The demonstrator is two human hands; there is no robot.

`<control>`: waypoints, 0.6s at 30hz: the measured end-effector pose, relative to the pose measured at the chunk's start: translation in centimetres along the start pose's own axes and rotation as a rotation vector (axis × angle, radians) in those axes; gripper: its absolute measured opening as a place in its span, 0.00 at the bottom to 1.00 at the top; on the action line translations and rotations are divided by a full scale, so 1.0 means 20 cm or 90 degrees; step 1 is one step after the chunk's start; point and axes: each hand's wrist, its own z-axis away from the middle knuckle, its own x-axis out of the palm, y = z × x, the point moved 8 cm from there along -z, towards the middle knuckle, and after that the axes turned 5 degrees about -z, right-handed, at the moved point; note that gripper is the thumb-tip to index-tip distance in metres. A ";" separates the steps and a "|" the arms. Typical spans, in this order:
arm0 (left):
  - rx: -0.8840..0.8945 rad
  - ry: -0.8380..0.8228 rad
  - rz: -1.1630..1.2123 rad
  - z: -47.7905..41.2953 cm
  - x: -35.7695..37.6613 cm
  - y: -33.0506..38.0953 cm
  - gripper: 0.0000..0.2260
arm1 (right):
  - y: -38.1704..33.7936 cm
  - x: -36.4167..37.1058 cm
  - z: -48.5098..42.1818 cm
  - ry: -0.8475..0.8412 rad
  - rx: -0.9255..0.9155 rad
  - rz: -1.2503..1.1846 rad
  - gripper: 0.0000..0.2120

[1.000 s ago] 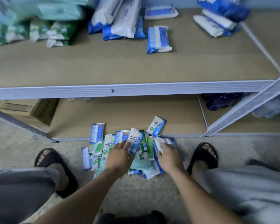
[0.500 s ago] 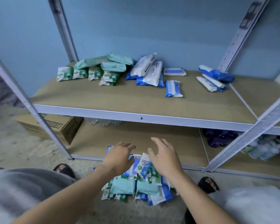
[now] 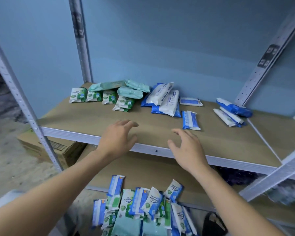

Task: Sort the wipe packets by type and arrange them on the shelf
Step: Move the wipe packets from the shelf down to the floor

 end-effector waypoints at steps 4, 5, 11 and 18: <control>-0.031 0.025 -0.006 -0.13 0.03 -0.15 0.16 | 0.09 0.03 -0.13 -0.018 0.028 0.036 0.21; -0.037 0.035 -0.006 -0.15 0.04 -0.18 0.17 | 0.12 0.04 -0.16 -0.022 0.032 0.043 0.22; -0.036 0.065 -0.101 -0.31 0.11 -0.30 0.17 | 0.28 0.07 -0.31 0.010 0.058 0.089 0.23; -0.076 0.147 -0.098 -0.52 0.12 -0.37 0.17 | 0.35 0.05 -0.41 0.143 0.058 0.115 0.20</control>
